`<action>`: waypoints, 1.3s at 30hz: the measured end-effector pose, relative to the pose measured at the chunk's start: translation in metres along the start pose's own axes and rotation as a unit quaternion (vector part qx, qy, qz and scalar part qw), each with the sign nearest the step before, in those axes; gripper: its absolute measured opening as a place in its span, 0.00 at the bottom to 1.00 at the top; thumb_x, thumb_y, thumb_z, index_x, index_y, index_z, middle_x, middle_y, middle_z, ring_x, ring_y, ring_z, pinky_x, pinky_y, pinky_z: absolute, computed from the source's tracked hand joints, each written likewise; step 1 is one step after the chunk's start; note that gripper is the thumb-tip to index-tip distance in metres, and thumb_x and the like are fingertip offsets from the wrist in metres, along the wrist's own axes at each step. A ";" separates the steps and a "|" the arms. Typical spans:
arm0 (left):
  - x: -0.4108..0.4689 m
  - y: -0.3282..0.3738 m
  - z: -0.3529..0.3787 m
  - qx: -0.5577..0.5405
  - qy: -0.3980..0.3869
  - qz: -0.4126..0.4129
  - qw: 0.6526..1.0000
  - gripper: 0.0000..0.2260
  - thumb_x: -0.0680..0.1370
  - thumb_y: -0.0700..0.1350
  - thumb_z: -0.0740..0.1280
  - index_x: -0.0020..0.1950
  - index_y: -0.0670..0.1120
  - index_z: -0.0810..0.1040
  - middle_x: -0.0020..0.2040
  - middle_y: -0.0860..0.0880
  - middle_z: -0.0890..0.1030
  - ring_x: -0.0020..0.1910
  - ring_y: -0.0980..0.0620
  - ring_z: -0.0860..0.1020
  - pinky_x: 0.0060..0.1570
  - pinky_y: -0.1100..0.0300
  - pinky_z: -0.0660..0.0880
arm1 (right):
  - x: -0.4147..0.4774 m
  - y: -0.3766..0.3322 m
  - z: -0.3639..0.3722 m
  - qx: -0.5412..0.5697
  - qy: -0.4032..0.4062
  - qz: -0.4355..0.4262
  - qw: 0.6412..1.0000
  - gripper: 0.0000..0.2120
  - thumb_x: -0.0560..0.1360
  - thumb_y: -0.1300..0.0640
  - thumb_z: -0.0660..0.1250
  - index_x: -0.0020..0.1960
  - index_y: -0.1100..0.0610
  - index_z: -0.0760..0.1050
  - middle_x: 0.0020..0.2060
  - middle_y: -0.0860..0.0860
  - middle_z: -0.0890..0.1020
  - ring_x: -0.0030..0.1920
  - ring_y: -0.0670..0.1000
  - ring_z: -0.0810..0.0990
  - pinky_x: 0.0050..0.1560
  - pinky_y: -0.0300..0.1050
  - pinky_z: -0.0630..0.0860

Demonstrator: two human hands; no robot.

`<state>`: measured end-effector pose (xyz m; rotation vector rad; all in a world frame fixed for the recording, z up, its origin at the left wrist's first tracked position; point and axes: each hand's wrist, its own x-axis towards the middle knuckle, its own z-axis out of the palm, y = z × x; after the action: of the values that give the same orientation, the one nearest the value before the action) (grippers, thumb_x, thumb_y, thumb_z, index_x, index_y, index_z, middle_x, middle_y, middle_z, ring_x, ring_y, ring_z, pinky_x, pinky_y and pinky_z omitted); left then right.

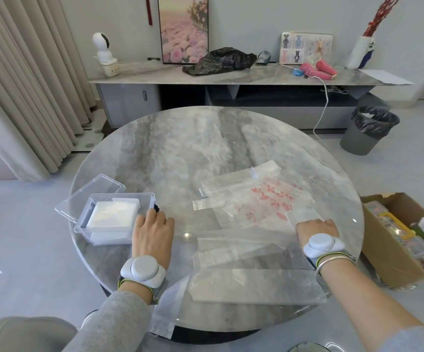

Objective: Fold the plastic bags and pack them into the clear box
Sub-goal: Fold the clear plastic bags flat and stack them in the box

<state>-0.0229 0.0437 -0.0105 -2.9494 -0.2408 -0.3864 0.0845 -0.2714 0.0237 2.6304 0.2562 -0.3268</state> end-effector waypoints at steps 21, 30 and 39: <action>-0.018 0.010 -0.025 0.081 -0.170 0.011 0.982 0.14 0.77 0.37 0.58 0.61 0.47 0.68 0.58 0.48 0.74 0.59 0.46 0.69 0.57 0.57 0.63 | -0.051 -0.041 -0.003 0.146 -0.029 -0.133 0.980 0.41 0.74 0.67 0.57 0.78 0.46 0.40 0.78 0.53 0.41 0.77 0.58 0.40 0.76 0.55 0.45; -0.020 0.029 -0.014 -0.071 -0.025 0.117 0.990 0.20 0.65 0.46 0.71 0.57 0.50 0.81 0.55 0.51 0.81 0.54 0.48 0.77 0.51 0.55 0.74 | -0.070 -0.073 0.018 0.157 -0.092 -0.179 0.967 0.41 0.75 0.60 0.62 0.78 0.48 0.40 0.78 0.49 0.42 0.77 0.53 0.40 0.76 0.53 0.45; -0.051 0.039 0.043 -0.082 -0.073 0.265 0.958 0.28 0.78 0.58 0.54 0.73 0.44 0.70 0.73 0.47 0.70 0.72 0.50 0.68 0.67 0.49 0.58 | -0.073 -0.073 0.017 0.198 -0.051 -0.189 0.961 0.39 0.76 0.62 0.60 0.79 0.51 0.40 0.78 0.49 0.40 0.78 0.52 0.42 0.76 0.50 0.52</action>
<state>-0.0546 0.0058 -0.0702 -3.0375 0.5841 -0.1161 -0.0053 -0.2250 -0.0031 2.9314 0.7306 -0.7020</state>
